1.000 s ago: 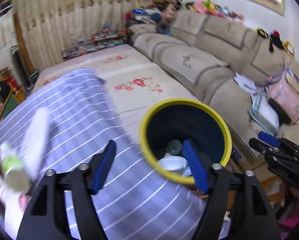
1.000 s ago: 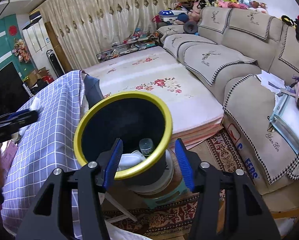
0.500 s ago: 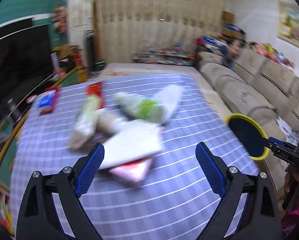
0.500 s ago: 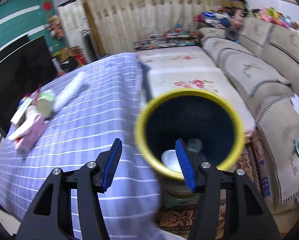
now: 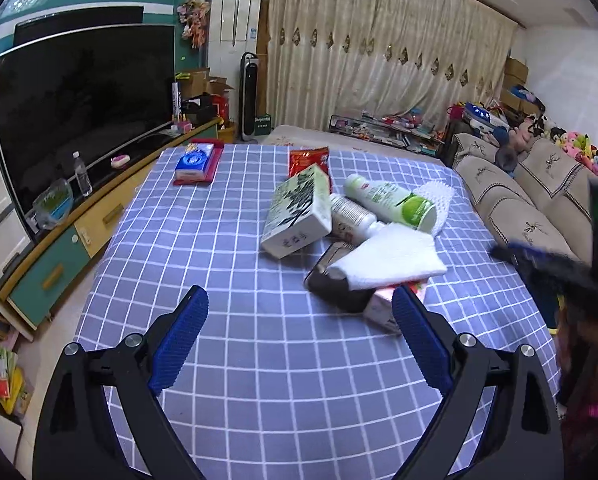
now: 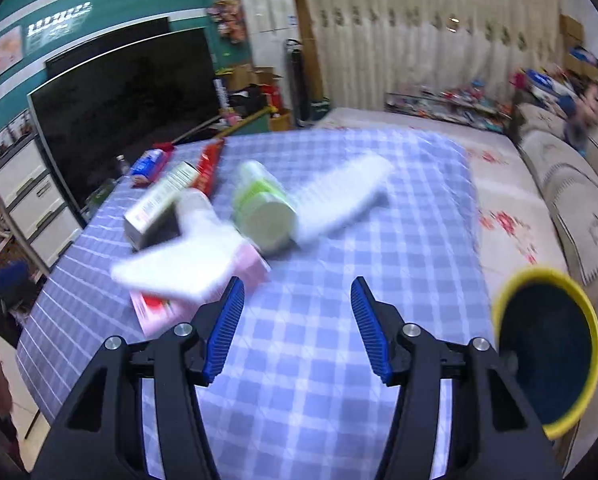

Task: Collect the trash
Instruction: 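Grasp the green coconut-water bottle with the right gripper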

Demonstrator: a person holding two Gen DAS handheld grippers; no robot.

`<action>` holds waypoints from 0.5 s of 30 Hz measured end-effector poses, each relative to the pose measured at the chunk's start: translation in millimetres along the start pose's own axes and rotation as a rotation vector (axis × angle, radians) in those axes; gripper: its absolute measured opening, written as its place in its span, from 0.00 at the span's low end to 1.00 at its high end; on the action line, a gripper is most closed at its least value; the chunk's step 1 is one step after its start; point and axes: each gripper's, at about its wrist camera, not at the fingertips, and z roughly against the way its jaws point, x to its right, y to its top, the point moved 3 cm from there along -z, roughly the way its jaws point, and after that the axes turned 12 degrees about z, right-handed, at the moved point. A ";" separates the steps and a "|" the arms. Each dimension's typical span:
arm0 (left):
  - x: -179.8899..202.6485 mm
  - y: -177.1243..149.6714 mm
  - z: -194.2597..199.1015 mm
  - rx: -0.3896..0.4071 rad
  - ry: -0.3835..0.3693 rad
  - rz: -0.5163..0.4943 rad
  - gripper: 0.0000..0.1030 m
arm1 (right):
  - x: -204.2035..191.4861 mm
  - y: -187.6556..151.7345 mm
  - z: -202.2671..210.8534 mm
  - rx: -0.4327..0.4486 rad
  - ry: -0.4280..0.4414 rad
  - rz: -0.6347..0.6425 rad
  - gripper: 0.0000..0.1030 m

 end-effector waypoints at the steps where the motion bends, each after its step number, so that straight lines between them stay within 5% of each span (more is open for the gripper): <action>1: 1.1 0.2 -1.1 -0.005 0.001 0.004 0.89 | -1.8 7.9 -3.7 0.005 0.006 0.014 0.52; 7: -12.4 -2.3 -8.9 -0.027 0.002 0.043 0.89 | -22.2 51.0 -59.8 -0.041 0.014 0.140 0.52; 15: -17.9 -5.2 -22.8 -0.061 0.001 0.060 0.89 | -19.9 46.4 -93.6 -0.088 -0.021 0.203 0.52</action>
